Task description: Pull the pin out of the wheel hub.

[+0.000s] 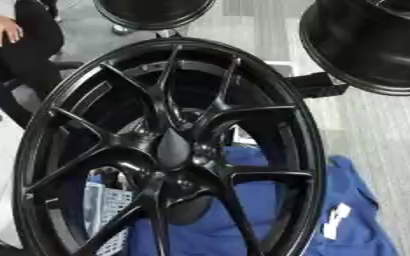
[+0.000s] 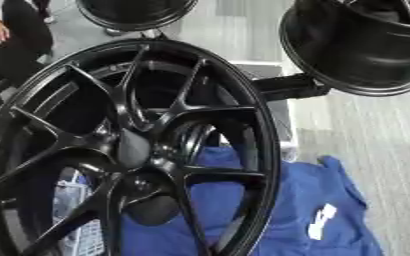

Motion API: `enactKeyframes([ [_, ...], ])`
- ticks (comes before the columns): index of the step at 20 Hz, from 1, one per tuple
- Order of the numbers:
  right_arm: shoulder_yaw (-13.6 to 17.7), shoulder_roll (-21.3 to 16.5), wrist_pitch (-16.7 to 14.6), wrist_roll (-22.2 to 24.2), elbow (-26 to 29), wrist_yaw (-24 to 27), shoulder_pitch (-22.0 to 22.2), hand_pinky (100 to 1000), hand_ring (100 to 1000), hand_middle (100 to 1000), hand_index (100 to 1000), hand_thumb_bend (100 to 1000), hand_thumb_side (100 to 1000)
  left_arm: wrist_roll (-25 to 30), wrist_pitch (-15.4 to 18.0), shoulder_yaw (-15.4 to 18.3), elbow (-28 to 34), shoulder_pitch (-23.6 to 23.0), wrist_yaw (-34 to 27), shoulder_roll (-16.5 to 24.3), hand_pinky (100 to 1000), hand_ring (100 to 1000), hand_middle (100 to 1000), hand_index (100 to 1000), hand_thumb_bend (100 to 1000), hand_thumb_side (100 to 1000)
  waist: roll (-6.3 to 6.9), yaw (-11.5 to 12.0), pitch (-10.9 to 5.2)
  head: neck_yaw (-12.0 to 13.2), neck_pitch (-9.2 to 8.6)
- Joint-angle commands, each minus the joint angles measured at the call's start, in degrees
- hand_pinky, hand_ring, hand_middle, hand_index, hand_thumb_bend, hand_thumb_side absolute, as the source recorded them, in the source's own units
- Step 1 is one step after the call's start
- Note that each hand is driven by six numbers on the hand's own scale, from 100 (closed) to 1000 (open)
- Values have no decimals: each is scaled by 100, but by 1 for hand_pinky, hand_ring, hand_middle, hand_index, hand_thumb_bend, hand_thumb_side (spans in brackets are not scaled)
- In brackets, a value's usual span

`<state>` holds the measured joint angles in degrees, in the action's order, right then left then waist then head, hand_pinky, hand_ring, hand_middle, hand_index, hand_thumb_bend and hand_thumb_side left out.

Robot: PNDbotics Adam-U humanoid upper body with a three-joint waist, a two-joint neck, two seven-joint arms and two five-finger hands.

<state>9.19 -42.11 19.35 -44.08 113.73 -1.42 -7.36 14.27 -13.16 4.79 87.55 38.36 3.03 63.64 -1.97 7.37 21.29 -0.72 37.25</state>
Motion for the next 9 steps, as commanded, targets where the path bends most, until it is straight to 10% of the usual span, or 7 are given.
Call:
enactKeyframes([
  [1,58,-226,109,-80,86,-51,-74,669,614,531,708,100,578,-479,149,20,439,49,-469,132,720,616,596,747,312,238,2,-9,-120,-4,-23],
  [9,19,-296,98,-5,86,-89,-205,671,615,532,708,100,563,-1307,190,-199,1927,-65,-1070,-248,705,604,588,751,297,216,-28,-14,-123,43,-27],
])
